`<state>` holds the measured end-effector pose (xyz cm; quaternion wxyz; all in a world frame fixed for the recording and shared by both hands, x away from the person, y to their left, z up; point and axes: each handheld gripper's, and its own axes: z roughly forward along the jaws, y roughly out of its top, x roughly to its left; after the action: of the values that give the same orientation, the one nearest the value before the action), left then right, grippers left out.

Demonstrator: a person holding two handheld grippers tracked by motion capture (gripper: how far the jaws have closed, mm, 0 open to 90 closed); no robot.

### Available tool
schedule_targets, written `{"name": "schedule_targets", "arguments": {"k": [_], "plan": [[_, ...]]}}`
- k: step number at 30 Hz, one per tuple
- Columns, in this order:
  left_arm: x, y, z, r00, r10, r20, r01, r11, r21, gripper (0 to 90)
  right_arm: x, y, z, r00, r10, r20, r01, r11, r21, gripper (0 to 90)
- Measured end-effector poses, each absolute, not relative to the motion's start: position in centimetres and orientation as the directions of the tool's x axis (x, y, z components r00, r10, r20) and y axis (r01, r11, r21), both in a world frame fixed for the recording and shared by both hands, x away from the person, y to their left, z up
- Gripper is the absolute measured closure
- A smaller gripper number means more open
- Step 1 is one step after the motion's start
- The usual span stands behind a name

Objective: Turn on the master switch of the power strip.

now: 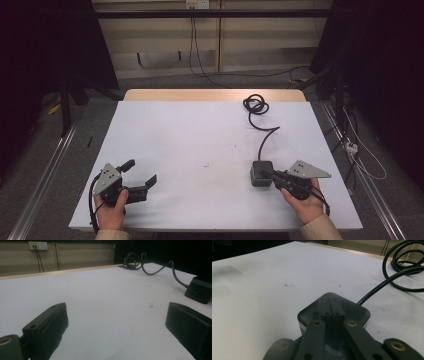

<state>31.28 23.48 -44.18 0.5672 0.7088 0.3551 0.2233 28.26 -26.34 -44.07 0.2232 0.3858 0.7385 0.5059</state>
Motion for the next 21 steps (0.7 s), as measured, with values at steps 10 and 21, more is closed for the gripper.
{"name": "schedule_targets", "arguments": {"k": [10, 21], "plan": [[31.31, 23.49, -44.17, 0.649, 0.756, -0.085, 0.249, -0.105, 0.963, 4.3, 28.34, -26.43, -44.07, -0.607, 0.792, 0.067, 0.346, 0.188, 0.919, 90.0], [31.33, 23.61, -44.18, 0.646, 0.758, -0.091, 0.253, -0.099, 0.962, 4.3, 28.39, -26.53, -44.09, -0.610, 0.788, 0.076, 0.348, 0.181, 0.920, 90.0]]}}
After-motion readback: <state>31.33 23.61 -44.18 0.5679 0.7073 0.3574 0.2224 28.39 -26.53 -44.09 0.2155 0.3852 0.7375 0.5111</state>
